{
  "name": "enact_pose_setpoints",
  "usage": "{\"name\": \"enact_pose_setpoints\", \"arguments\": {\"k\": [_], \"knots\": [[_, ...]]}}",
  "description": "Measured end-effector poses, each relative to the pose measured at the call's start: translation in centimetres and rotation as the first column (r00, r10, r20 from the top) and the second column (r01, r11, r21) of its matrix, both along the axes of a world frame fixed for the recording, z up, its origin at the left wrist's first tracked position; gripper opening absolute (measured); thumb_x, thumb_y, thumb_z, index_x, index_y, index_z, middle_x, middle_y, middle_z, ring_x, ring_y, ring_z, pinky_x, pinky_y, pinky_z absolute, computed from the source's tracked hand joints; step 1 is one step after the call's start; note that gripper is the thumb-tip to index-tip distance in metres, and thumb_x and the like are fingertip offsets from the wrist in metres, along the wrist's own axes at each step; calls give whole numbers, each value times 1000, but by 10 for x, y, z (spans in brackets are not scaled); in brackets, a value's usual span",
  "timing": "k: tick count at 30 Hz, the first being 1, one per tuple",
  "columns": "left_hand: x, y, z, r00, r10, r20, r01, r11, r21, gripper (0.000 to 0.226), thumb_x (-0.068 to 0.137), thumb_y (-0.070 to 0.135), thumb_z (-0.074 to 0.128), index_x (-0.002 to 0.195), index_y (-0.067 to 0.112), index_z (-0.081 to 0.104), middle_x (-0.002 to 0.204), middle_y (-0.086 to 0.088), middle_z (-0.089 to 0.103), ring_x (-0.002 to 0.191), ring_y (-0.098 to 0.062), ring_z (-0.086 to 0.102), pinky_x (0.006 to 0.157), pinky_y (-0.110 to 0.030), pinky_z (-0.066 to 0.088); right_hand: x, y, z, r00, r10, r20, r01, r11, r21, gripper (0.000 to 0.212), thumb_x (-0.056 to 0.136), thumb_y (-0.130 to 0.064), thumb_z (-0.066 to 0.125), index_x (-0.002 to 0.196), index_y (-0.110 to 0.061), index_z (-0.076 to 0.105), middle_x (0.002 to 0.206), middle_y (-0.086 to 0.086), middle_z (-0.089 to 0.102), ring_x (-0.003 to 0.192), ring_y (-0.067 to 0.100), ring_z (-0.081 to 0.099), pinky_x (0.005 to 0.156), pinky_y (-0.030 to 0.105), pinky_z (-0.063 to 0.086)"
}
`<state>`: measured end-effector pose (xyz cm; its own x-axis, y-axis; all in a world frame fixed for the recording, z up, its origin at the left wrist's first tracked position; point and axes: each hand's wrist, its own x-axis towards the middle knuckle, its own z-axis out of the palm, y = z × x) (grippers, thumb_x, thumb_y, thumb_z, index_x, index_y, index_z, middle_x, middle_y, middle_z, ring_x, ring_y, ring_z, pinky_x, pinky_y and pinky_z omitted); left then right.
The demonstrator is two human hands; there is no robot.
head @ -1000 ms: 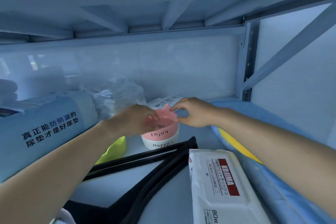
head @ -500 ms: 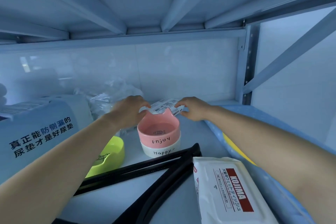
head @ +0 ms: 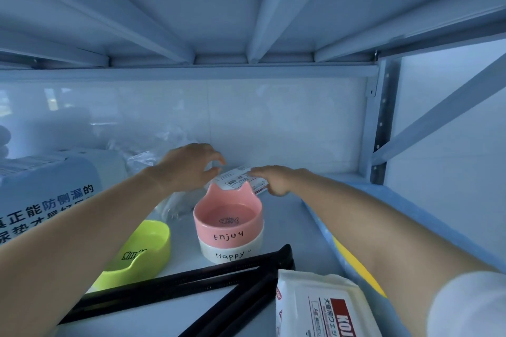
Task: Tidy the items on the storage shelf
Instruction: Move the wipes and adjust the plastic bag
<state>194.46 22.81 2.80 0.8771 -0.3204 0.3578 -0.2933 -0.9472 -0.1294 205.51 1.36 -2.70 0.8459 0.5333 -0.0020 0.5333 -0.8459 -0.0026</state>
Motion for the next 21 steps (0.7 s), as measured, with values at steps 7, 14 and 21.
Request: {"name": "enact_pose_setpoints", "arguments": {"k": [7,14,21], "knots": [[1,-1,-1,1000,30,0,-30,999,-25,29,93,39,45,120,35,57,127,10,54,117,-13,50,96,-35,43,16,-15,5,1000,-7,16,9,993,-119,72,86,-4,36,144,-44,20,153,2,23,136,27,33,107,40,35],[7,-2,-3,999,49,-18,-50,998,-30,28,92,39,46,119,37,56,126,12,54,116,-11,50,96,-34,43,16,-15,13,999,31,34,-27,993,-116,61,91,-28,57,145,-29,29,151,0,32,135,23,34,110,37,31],[15,-20,-9,999,-1,-33,-1,999,-36,27,92,41,47,117,37,57,122,12,56,111,-11,53,91,-31,45,18,-25,-4,994,101,-30,-98,989,107,65,82,-52,63,140,-37,38,150,-11,33,137,15,32,112,31,27]]}}
